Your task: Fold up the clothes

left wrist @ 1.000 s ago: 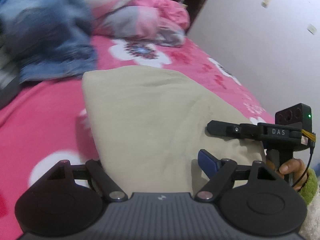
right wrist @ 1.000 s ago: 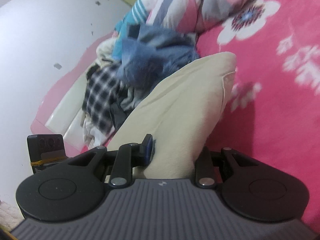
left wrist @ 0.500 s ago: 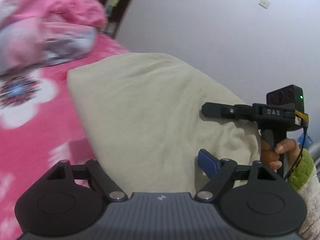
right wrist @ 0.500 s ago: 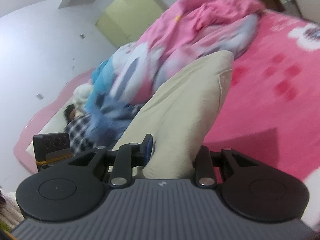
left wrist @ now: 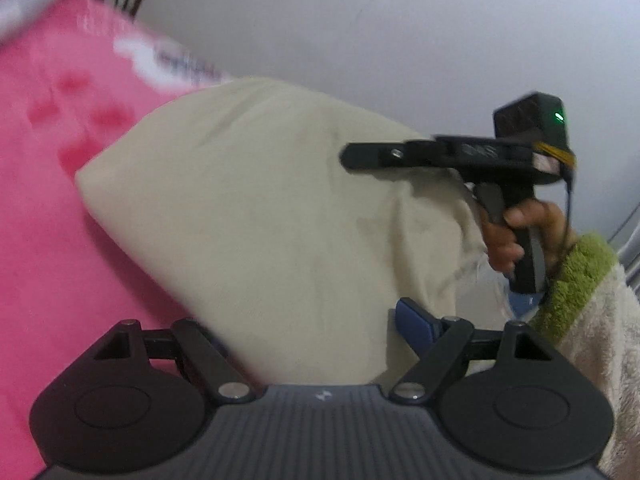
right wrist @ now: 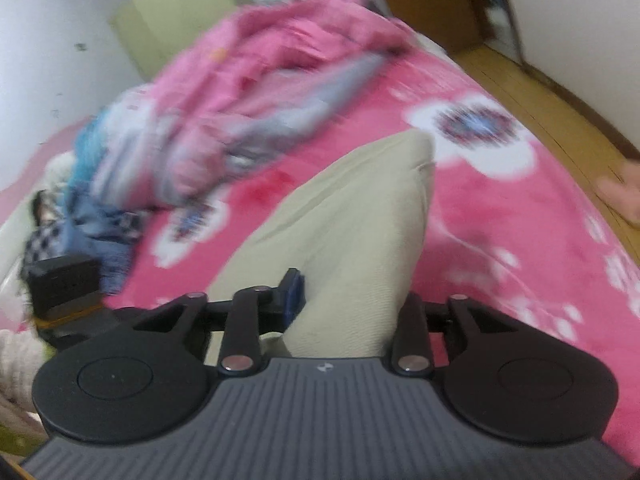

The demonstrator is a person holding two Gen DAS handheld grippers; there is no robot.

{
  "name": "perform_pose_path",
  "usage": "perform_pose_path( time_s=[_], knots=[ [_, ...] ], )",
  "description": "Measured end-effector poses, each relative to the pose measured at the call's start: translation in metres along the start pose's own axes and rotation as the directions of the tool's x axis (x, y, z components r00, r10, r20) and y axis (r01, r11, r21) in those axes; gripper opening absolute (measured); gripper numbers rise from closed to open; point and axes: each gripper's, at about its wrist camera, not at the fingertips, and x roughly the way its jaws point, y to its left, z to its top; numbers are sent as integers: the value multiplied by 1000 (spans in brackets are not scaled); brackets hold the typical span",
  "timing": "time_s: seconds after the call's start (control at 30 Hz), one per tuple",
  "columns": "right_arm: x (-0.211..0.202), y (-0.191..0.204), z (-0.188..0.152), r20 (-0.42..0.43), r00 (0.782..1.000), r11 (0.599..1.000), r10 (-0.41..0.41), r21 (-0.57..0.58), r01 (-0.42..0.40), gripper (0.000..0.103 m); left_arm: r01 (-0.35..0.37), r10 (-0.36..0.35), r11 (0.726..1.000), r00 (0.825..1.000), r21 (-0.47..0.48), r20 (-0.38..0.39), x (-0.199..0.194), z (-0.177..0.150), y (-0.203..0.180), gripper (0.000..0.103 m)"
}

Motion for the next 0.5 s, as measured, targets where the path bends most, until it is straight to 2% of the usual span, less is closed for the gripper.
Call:
perform_pose_path(
  time_s=[0.1,0.17,0.2,0.27,0.37,0.47,0.5],
  knots=[
    [27,-49,-33,-60,994,980,-92,172,101,59,13,-13,1000,999,-1,-44,24,-13,9,80],
    [12,-57,-47,44,993,973,-113,209,101,60,19,-19,1000,999,3,-51,26,-15,14,82],
    [3,-60,-53,101,987,970,-122,224,97,63,16,-16,1000,999,5,-46,22,-14,16,83],
    [-19,-66,-64,205,963,958,-173,263,116,67,10,-10,1000,1000,-3,-24,13,-11,23,83],
    [-59,-63,-78,351,892,924,-285,347,159,68,-14,15,1000,999,-25,31,-9,-2,35,83],
    [-95,-28,-98,503,793,907,-343,396,141,68,-67,72,997,990,-47,122,-42,6,44,83],
    [-104,-11,-109,544,768,905,-337,411,106,67,-88,95,994,984,-57,147,-53,10,47,83]
  ],
)
